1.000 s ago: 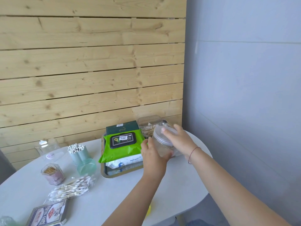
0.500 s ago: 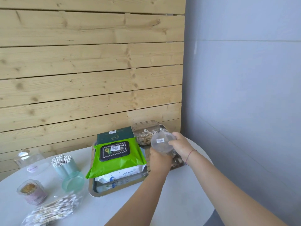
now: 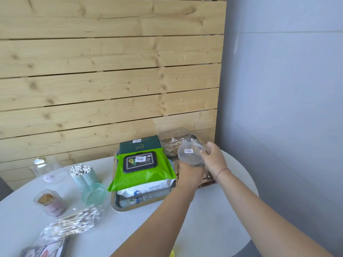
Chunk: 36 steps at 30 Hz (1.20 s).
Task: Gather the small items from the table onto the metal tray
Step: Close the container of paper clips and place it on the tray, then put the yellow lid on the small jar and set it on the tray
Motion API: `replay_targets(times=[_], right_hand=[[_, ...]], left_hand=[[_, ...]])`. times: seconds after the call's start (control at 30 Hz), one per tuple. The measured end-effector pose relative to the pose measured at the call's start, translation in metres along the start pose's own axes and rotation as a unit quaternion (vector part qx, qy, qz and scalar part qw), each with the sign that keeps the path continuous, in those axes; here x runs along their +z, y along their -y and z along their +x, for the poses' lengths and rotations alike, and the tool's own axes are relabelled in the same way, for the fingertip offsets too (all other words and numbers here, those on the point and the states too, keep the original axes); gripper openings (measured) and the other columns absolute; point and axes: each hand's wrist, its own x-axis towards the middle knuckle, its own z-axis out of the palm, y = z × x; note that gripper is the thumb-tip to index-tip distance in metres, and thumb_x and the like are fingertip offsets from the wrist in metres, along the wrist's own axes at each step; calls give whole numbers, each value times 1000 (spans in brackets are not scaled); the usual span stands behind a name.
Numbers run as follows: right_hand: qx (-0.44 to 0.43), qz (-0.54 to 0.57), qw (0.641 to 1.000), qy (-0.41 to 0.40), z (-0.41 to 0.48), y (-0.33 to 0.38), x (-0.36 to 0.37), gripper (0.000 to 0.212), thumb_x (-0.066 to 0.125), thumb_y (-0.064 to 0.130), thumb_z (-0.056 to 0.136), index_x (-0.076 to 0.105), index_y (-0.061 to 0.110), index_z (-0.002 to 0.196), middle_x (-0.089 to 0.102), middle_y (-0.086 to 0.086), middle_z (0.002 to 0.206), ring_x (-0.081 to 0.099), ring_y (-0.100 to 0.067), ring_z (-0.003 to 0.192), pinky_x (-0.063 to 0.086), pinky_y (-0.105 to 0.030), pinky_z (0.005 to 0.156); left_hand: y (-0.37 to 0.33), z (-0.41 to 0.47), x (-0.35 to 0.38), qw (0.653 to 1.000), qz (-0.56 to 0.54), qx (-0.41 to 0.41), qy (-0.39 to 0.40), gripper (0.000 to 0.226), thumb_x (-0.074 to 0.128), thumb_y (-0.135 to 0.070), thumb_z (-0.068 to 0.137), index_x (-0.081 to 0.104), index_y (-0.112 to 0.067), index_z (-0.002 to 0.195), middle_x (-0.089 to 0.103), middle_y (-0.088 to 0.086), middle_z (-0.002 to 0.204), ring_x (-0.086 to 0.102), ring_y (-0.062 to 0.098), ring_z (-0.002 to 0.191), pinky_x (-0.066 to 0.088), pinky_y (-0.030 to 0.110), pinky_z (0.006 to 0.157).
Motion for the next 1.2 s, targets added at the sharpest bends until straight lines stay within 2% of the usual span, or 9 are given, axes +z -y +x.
replay_targets(times=[0.1, 0.23, 0.33, 0.43, 0.5, 0.63, 0.97, 1.07, 1.2], right_hand=[[-59, -34, 995, -68, -35, 14, -3, 44, 46, 11, 92, 42, 9, 136, 37, -7, 144, 38, -24, 134, 31, -31, 107], [-231, -62, 967, -89, -101, 22, 1, 34, 54, 2, 81, 58, 16, 112, 50, 7, 111, 53, -22, 110, 44, -38, 97], [-242, -83, 960, 117, -144, 23, 8, 34, 65, 12, 80, 53, 29, 106, 53, 13, 109, 52, -5, 106, 43, -33, 99], [-192, -237, 882, 360, -174, 20, 18, 69, 75, 33, 73, 38, 33, 132, 39, 12, 136, 31, -7, 131, 29, -27, 111], [-192, -336, 825, 412, -186, 14, 28, 89, 77, 35, 70, 26, 28, 143, 29, 6, 147, 23, -13, 137, 26, -29, 112], [-213, -397, 792, 412, -197, 7, 40, 87, 75, 24, 71, 28, 24, 144, 32, 0, 146, 28, -22, 135, 30, -31, 110], [-228, -405, 807, 365, -201, 1, 45, 57, 72, 18, 73, 50, 21, 126, 44, 0, 128, 39, -21, 124, 34, -27, 104], [-224, -390, 826, 341, -200, 2, 51, 42, 72, 20, 72, 57, 22, 111, 44, 4, 111, 46, -18, 114, 38, -26, 97], [-231, -328, 864, 305, -208, 25, 75, 30, 73, 21, 68, 53, 28, 89, 56, 5, 102, 55, -16, 95, 42, -21, 75]], left_hand=[[3, -29, -20, 998, -27, 45, 22, 30, 52, -4, 78, 53, -14, 106, 60, 6, 101, 54, 17, 85, 45, 25, 72], [24, -61, -66, 991, -7, 125, 47, 40, 46, 2, 84, 61, -12, 119, 64, 2, 114, 58, 12, 111, 44, 23, 96], [44, -75, -105, 989, 10, 144, 14, 38, 45, 8, 83, 65, -20, 100, 69, -4, 97, 63, 6, 94, 45, 6, 79], [66, -89, -139, 993, 37, 108, -16, 36, 45, 6, 83, 65, -17, 103, 68, -1, 100, 63, 10, 98, 44, 10, 78], [79, -101, -155, 994, 55, 89, -25, 35, 46, 4, 84, 66, -14, 107, 67, 2, 103, 61, 13, 100, 43, 18, 83], [98, -116, -169, 995, 72, 68, -29, 36, 47, -1, 85, 64, -11, 114, 63, 0, 106, 58, 13, 99, 39, 21, 83], [120, -139, -198, 993, 61, 54, -85, 35, 47, -1, 85, 63, -14, 113, 62, 1, 109, 57, 14, 98, 43, 13, 66], [122, -144, -209, 992, 53, 52, -106, 35, 46, 0, 85, 63, -12, 114, 61, 1, 108, 57, 14, 95, 43, 4, 57], [123, -149, -225, 987, 40, 63, -141, 35, 47, 0, 83, 64, -13, 112, 64, 1, 107, 58, 14, 94, 42, 12, 61]])
